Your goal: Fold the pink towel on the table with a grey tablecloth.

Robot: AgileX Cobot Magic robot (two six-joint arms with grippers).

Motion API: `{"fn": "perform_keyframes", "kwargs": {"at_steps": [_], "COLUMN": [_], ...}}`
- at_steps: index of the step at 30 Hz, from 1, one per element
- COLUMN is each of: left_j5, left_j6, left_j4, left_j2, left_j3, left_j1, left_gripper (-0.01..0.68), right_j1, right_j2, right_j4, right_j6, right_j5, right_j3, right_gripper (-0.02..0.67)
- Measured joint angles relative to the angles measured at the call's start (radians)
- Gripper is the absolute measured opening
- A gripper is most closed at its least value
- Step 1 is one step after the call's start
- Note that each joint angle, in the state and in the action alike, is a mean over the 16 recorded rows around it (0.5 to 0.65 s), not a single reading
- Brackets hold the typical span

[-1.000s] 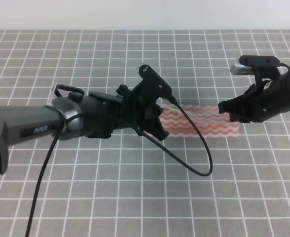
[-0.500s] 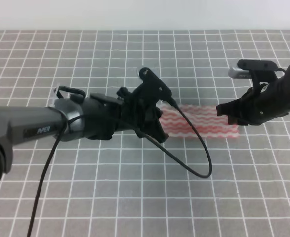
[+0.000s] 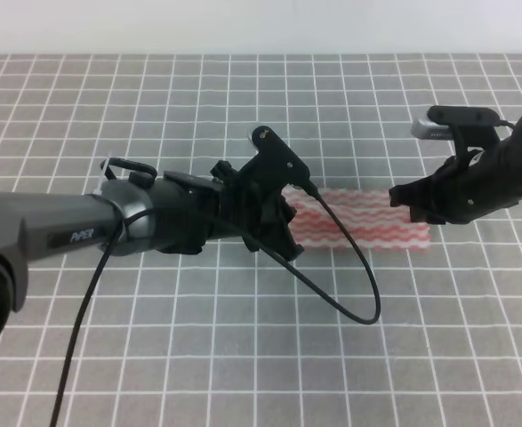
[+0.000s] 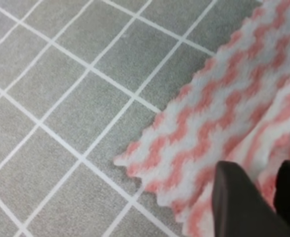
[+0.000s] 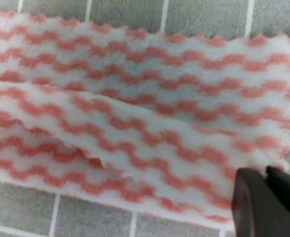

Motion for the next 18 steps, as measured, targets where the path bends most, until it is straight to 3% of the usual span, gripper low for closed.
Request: {"fn": "perform_keyframes", "kwargs": {"at_steps": [7,18], "left_j5": [-0.007,0.000], "left_j6": [-0.003,-0.009], "left_j4": [-0.001,-0.007], "left_j2": [0.018,0.045], "left_j3": [-0.032,-0.081], "left_j1": [0.009,0.040], "left_gripper": [0.241,0.249], "right_j1": [0.000,0.000], "right_j2": [0.001,0.011], "right_j4": [0.000,0.000], "right_j6": [0.000,0.000], "right_j5": [-0.027,-0.086], "right_j3": [0.000,0.000], "right_gripper": [-0.015,0.012]}}
